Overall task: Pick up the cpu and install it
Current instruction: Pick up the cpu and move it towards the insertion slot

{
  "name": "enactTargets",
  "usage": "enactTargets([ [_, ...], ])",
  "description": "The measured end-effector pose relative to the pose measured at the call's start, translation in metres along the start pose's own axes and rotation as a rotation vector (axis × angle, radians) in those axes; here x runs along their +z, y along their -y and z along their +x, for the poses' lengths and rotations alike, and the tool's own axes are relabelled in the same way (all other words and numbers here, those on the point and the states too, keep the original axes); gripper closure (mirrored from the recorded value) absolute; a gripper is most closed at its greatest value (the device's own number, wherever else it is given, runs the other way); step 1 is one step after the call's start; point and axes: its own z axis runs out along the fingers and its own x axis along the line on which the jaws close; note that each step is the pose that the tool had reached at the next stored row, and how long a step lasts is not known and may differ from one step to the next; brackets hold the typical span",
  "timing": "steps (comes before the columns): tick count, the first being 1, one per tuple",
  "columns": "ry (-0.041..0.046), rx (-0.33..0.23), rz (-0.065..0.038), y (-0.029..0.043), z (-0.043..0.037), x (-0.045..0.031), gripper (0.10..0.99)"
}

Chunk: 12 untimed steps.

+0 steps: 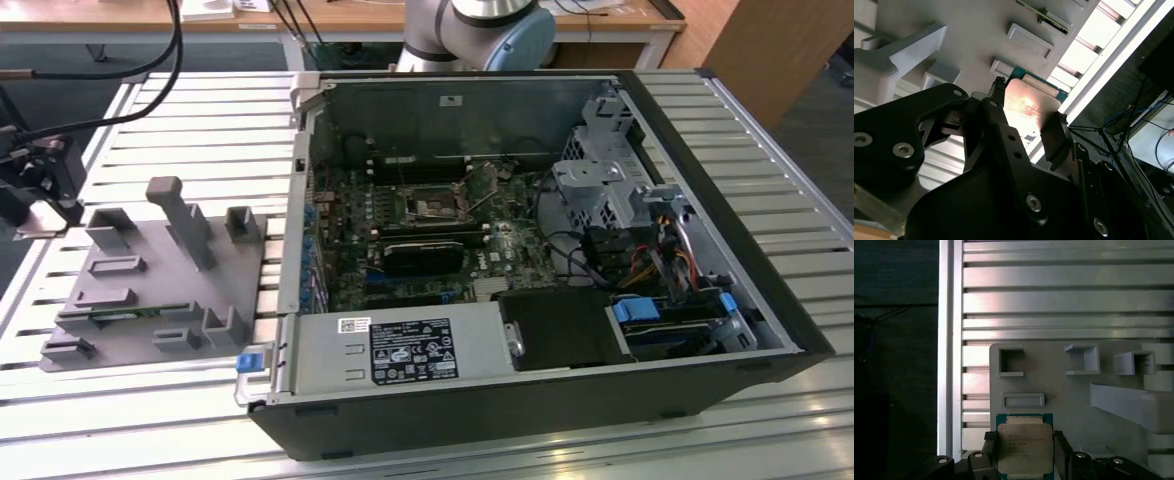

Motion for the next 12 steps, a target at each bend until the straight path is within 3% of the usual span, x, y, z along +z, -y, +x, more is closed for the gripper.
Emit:
enactTargets([
  [12, 0.0001, 0.000, 0.000, -0.0004, 0.0003, -0.0057, 0.549],
])
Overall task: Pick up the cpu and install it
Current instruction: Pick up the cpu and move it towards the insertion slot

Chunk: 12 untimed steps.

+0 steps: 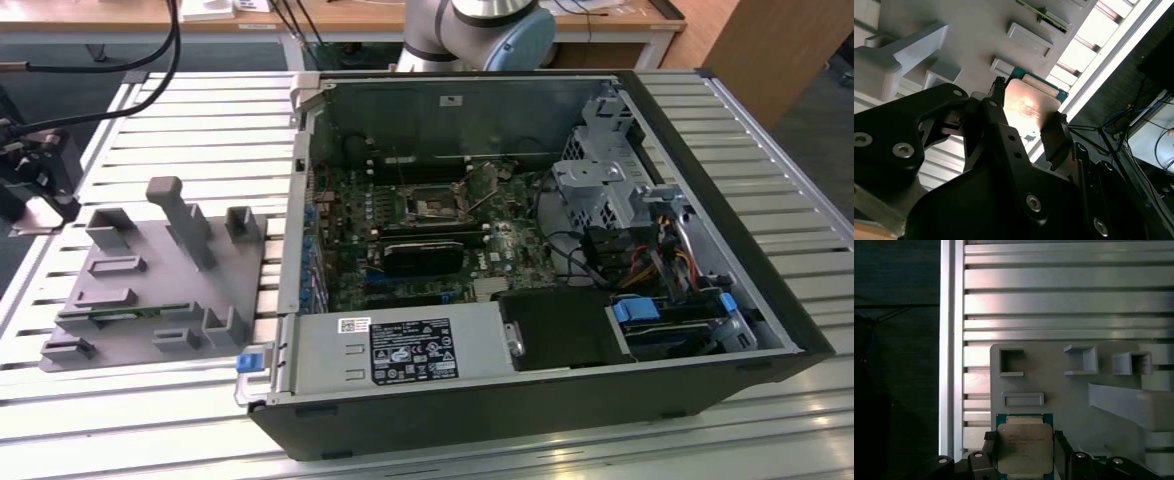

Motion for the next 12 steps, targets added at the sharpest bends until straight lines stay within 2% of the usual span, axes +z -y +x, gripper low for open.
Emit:
enactTargets([
  [12, 0.0000, 0.000, 0.000, -0.0006, 0.0002, -0.0077, 0.549],
])
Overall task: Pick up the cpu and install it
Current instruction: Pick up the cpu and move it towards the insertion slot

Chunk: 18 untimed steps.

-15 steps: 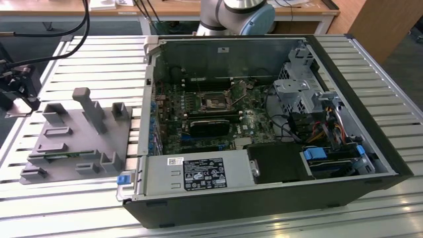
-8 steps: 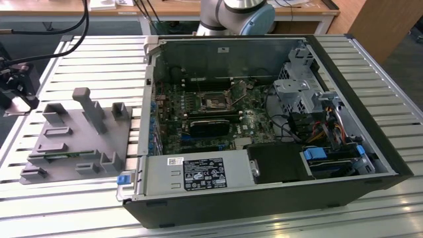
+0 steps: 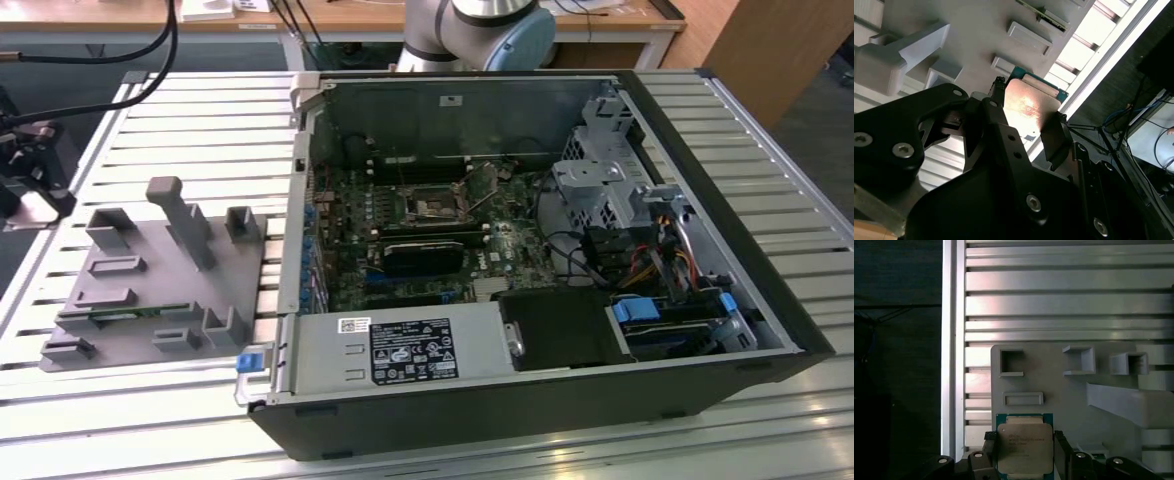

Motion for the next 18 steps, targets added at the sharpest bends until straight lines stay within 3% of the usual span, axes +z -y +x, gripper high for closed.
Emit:
enactTargets([
  [18, 0.0000, 0.000, 0.000, -0.0018, 0.0004, -0.0187, 0.549],
])
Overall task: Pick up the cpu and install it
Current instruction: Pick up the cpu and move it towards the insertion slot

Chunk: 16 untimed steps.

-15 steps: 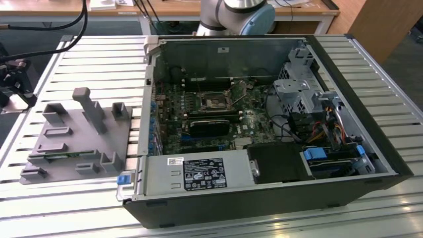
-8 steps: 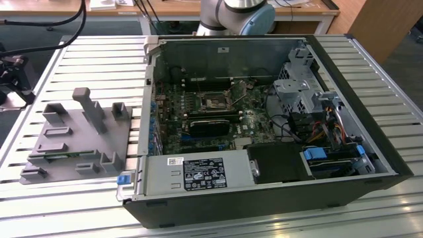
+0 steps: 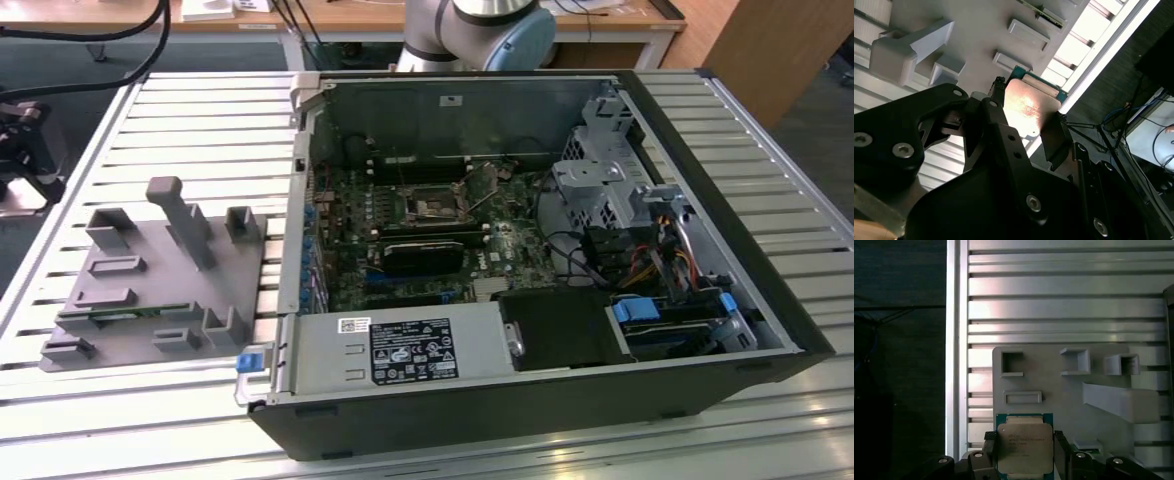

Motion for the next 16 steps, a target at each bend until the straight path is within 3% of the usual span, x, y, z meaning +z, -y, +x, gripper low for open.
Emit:
enactTargets([
  [16, 0.0000, 0.000, 0.000, -0.0020, 0.0004, -0.0210, 0.549],
])
